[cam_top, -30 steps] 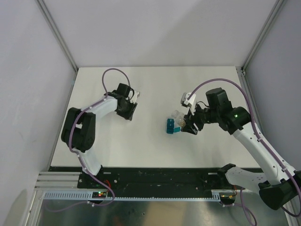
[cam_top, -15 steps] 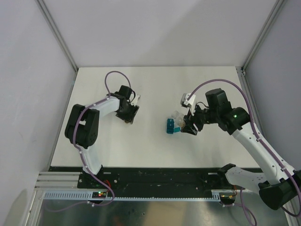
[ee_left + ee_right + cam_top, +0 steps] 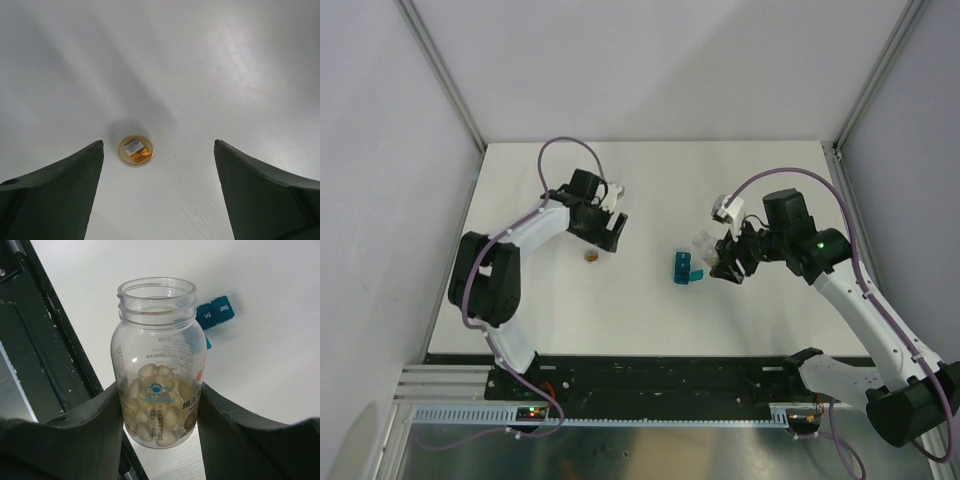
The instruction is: Sort the pills into containers
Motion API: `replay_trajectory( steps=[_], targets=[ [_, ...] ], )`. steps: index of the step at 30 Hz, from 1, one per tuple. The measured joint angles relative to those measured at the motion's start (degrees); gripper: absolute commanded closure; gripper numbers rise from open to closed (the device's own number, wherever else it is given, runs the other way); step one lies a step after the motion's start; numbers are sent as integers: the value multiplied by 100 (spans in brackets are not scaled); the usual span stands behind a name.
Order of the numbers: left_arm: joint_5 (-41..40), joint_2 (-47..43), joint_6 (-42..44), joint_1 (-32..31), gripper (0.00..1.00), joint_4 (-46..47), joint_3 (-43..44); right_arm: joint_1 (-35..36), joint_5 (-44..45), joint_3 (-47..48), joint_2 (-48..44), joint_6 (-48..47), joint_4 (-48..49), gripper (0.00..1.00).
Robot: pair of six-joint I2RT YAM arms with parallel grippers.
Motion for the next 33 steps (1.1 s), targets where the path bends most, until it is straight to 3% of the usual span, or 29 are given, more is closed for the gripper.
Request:
replay_trajectory(
  steps=[9,21,33],
  targets=[
    [592,-177,55,-822,3,48,1021,-369,42,-90,-48,61,109,100],
    [859,1303,-269,-1834,0,50,2424,-988,37,-584,-798,57,140,100],
    [98,2116,-522,-2564,0,52,3239,-1311,-17,-999,-1180,46,120,100]
  ],
)
